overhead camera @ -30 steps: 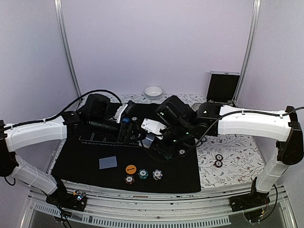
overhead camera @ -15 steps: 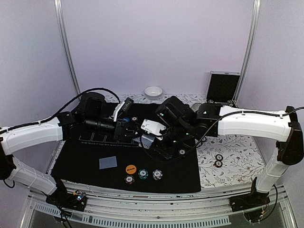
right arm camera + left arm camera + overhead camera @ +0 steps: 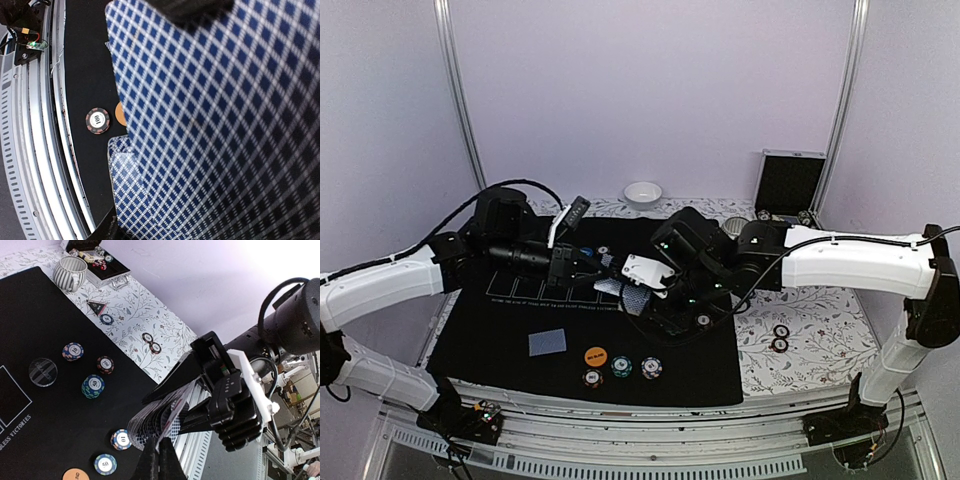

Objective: Distribute texas hold em gaming equipment
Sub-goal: Pick up the poker card from the face-down deck piles, then distribute the poker card in the dealer area.

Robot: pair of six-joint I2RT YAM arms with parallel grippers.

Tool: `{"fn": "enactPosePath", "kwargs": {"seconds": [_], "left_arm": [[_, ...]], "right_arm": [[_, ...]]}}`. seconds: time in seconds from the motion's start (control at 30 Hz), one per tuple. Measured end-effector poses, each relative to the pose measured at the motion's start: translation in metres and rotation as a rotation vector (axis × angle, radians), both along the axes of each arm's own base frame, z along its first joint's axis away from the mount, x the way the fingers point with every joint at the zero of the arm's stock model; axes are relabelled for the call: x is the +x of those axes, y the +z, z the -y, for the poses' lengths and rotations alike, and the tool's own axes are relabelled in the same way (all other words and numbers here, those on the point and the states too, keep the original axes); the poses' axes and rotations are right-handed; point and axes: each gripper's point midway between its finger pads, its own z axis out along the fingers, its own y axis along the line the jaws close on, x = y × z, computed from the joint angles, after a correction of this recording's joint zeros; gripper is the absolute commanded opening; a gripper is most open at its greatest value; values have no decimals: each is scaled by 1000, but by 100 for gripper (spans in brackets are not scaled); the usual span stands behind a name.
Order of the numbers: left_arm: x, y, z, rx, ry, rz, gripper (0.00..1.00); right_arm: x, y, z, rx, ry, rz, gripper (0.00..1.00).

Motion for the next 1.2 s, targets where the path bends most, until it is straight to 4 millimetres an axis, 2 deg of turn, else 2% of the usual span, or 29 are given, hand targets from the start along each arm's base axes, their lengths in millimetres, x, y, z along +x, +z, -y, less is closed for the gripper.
{"fn": "enactPosePath", "kwargs": {"seconds": [0.13, 0.23, 0.37, 0.43, 0.5, 0.6, 0.77, 0.87, 1.03, 1.2], "left_arm": [[0, 6, -4, -22, -5, -9, 0], [8, 14, -15, -46, 23, -20, 0], [40, 18, -43, -65, 142, -36, 0], [57, 13, -53, -55, 202, -55, 0], [79, 3, -55, -32, 244, -87, 0], [113, -18, -42, -1, 255, -147, 0], [170, -71, -5, 26, 242, -258, 0], [202, -101, 28, 31, 219, -315, 0], [232, -148, 73, 35, 192, -379, 0], [251, -194, 94, 60, 198, -444, 0]], "right_arm": [[2, 2, 4, 5, -8, 2, 4], [4, 2, 9, 3, -19, 4, 4], [7, 2, 21, -3, -42, 9, 4], [10, 4, 28, -1, -59, 17, 4], [13, 9, 36, 7, -80, 24, 4], [16, 20, 46, 31, -107, 37, 4], [20, 36, 54, 66, -132, 57, 4], [21, 37, 55, 69, -137, 57, 4], [23, 37, 57, 66, -144, 56, 4], [24, 36, 58, 66, -147, 56, 4]]}}
